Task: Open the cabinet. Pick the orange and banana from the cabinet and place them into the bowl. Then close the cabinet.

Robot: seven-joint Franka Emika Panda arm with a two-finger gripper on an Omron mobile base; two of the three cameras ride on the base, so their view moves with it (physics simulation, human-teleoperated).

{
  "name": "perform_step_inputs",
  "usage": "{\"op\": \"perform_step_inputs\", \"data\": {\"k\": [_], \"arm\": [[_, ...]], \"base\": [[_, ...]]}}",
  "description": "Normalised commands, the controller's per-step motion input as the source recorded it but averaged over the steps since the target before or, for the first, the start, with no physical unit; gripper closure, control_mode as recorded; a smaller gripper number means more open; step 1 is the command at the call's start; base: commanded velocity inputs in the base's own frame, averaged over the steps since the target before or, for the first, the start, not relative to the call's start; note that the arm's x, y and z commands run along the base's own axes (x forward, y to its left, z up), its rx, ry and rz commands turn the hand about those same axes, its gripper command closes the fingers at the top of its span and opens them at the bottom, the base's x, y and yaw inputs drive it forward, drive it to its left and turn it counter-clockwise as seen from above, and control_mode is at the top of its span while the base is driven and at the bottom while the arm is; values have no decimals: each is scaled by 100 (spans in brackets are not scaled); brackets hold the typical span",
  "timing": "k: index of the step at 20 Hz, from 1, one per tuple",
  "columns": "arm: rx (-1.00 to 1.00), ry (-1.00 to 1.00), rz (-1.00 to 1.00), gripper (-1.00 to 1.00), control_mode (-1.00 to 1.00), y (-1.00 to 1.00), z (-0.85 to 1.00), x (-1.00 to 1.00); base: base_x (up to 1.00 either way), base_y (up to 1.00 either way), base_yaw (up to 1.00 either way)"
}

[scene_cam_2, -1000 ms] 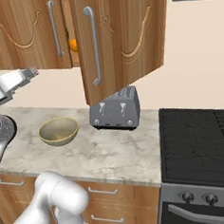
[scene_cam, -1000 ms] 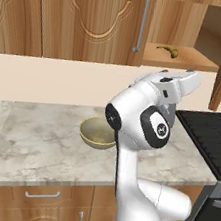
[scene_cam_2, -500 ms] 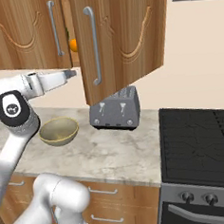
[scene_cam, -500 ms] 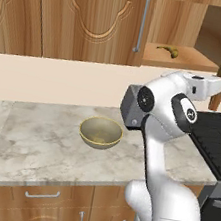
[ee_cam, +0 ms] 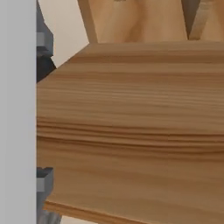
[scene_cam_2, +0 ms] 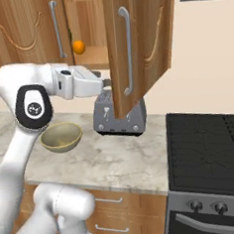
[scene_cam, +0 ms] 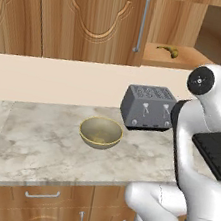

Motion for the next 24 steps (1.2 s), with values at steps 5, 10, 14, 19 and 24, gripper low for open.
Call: {"op": "perform_step_inputs", "data": {"k": [5,10,14,19,24], "arm": [[11,-1,14,-100,-100,-97,-26,14],[-6,-25,3,-100,-100,38,-5,-17],[-17,-36,5,-100,-100,100,0,-55],[0,-15,20,-100,-100,100,0,-1],[6,-7,27,-100,-100,93,0,18]], "base": [[0,0,0],[0,0,0],[0,0,0],[0,0,0],[0,0,0]]}}
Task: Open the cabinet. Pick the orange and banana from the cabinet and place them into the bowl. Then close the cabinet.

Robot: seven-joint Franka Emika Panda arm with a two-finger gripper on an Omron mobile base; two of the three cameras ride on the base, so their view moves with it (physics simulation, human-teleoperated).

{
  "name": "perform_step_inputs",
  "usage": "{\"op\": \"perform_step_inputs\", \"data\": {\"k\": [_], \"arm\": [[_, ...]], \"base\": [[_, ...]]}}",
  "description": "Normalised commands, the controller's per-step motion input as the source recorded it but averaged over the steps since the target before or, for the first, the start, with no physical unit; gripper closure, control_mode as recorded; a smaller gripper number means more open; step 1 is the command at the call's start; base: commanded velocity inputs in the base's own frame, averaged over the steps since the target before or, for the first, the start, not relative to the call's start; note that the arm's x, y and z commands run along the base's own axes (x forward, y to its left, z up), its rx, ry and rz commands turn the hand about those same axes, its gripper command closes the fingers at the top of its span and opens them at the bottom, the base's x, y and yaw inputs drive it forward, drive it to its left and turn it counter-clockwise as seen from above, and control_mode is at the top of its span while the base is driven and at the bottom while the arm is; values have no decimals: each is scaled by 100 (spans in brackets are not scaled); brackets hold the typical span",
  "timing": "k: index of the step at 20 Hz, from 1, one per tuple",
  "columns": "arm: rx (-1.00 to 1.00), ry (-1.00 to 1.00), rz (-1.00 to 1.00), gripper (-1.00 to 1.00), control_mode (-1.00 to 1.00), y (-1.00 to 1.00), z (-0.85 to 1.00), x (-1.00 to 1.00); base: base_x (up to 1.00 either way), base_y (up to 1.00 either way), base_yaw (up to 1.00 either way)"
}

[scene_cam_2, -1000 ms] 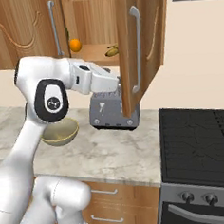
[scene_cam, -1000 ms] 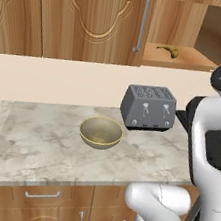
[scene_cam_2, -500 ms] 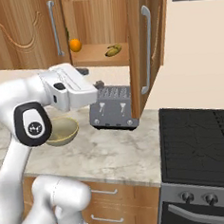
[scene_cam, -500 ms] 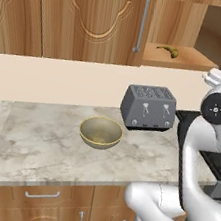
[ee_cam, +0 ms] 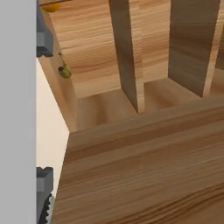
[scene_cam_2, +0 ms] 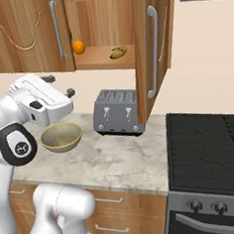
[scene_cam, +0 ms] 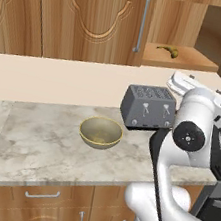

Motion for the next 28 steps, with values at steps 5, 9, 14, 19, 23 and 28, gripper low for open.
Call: {"op": "perform_step_inputs", "data": {"k": [5,9,14,19,23,28], "arm": [[11,-1,22,-100,-100,84,1,50],[4,0,14,-100,-100,44,0,49],[0,-8,9,-100,-100,13,17,53],[0,-8,7,-100,-100,0,23,59],[-4,-1,6,-100,-100,17,2,98],[-11,1,9,-100,-100,45,1,84]], "base": [[0,0,0],[0,0,0],[0,0,0],[0,0,0],[0,0,0],[0,0,0]]}}
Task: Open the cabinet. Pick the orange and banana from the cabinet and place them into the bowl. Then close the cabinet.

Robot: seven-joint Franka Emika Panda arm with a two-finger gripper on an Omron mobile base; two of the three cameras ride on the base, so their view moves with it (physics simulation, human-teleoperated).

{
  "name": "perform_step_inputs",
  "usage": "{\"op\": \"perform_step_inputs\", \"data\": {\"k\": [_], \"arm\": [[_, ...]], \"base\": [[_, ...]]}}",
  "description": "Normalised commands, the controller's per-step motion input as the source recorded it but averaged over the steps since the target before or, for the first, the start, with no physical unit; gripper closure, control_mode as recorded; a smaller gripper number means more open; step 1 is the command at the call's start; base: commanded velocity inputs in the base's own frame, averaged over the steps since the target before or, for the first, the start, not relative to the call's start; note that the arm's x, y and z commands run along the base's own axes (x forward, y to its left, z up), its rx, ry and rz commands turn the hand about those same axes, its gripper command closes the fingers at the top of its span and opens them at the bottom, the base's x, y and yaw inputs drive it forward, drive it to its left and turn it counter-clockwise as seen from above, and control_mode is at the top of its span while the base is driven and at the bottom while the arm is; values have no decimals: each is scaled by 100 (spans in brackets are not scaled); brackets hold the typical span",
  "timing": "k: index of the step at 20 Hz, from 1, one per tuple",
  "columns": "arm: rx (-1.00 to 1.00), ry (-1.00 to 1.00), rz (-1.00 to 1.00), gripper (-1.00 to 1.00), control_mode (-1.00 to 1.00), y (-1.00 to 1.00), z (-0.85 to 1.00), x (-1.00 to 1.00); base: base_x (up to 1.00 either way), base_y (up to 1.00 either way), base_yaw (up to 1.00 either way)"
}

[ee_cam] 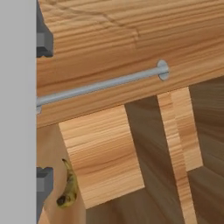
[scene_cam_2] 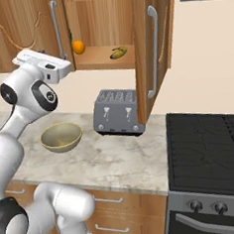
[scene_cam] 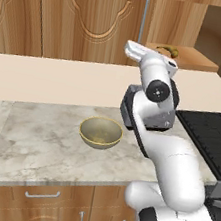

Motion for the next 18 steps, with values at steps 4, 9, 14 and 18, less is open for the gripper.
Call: {"op": "perform_step_inputs", "data": {"k": [4,9,14,18], "arm": [[-7,0,2,-100,-100,16,2,52],[0,1,0,-100,-100,0,0,61],[0,3,-2,-100,-100,0,0,84],[0,3,-4,-100,-100,9,0,92]], "base": [[0,0,0],[0,0,0],[0,0,0],[0,0,0]]}}
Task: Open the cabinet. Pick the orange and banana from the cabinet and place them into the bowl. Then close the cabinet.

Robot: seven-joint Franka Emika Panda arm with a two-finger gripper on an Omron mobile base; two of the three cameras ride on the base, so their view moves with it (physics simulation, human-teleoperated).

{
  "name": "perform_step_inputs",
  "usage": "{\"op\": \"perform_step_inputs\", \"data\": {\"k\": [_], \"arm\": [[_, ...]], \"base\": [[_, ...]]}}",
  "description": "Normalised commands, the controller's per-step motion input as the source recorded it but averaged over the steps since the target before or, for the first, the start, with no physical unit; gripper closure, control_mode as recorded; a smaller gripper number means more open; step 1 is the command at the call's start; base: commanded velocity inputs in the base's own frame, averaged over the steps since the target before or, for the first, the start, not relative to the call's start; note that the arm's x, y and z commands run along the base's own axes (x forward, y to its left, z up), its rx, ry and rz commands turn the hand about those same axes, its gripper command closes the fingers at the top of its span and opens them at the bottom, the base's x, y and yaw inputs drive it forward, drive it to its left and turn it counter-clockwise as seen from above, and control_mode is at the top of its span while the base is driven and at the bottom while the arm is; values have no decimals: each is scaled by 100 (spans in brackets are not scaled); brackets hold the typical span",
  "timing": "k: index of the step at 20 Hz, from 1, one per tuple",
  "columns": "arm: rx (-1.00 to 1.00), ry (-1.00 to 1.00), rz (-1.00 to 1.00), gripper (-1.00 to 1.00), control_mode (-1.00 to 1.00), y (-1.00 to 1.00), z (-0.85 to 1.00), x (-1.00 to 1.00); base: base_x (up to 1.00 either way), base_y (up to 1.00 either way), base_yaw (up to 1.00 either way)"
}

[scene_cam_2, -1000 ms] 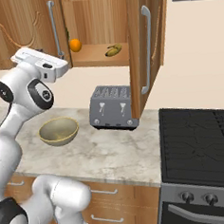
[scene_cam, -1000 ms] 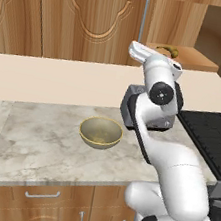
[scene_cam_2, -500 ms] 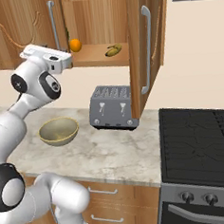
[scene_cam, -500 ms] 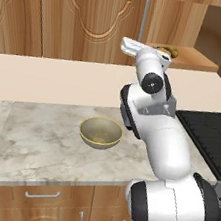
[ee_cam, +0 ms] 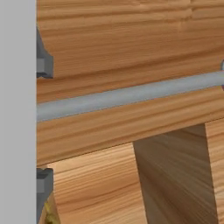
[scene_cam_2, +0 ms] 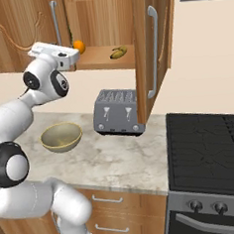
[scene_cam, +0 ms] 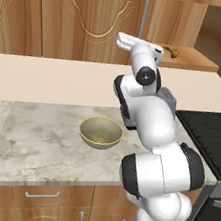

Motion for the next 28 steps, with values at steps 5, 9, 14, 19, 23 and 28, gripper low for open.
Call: {"op": "perform_step_inputs", "data": {"k": [5,9,14,19,23,28], "arm": [[0,1,-7,100,-100,16,0,59],[0,0,-1,100,-100,1,0,4],[0,2,0,100,-100,3,1,0],[2,7,-2,100,-100,23,24,-39],[4,6,-7,100,-100,23,38,-64],[6,15,-9,100,-100,32,45,-70]], "base": [[0,0,0],[0,0,0],[0,0,0],[0,0,0],[0,0,0],[0,0,0]]}}
